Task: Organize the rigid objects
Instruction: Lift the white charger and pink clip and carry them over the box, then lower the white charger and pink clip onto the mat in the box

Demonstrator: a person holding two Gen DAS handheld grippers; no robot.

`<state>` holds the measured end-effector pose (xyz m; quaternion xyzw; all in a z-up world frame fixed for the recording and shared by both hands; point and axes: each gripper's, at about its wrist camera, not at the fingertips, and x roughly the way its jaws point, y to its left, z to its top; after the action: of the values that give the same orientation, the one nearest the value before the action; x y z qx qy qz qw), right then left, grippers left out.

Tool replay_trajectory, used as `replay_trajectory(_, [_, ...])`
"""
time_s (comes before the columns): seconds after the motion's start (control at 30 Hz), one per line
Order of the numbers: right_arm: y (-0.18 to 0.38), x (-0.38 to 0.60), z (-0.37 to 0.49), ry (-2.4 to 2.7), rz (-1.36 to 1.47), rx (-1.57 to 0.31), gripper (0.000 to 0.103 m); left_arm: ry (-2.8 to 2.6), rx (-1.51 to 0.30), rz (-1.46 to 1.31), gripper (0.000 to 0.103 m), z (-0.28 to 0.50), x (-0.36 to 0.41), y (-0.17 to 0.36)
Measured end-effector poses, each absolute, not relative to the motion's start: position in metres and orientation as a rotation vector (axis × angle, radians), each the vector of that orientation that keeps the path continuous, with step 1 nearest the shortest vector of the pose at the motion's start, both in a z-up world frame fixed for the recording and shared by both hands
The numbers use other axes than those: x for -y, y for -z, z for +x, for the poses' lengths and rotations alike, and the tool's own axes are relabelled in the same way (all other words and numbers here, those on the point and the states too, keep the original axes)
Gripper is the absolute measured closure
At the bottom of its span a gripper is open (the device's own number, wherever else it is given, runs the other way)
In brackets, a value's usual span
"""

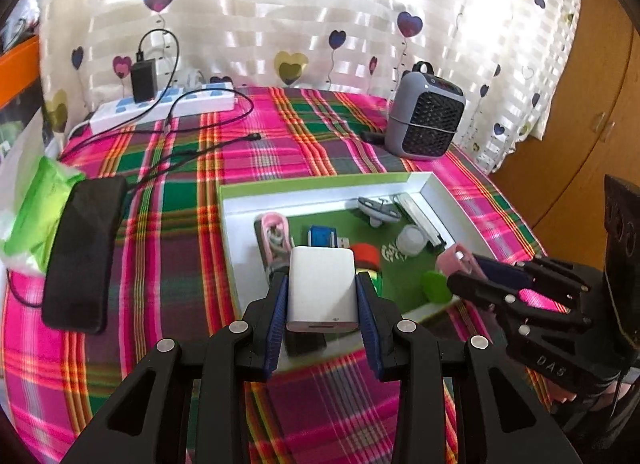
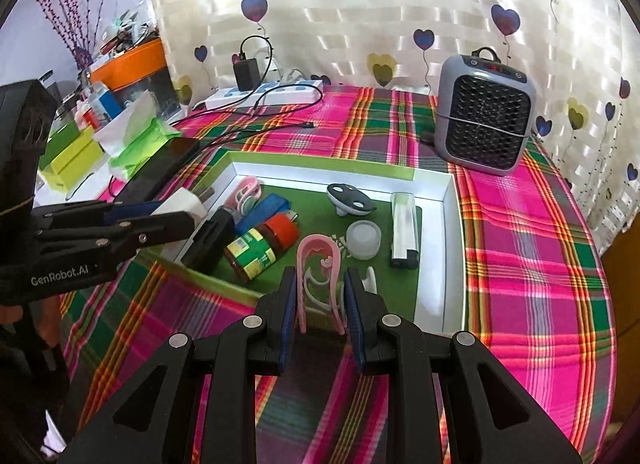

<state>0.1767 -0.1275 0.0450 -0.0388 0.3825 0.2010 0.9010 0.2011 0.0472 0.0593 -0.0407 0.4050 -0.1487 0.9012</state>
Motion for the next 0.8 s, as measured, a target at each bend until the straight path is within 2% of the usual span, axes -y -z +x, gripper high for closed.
replay_trajectory(0.8, [-0.021,0.121,0.222,-0.439,-0.055,-0.867,0.079,0.298,-0.911,-0.057,0.071,0.267,-0.033,-0.034])
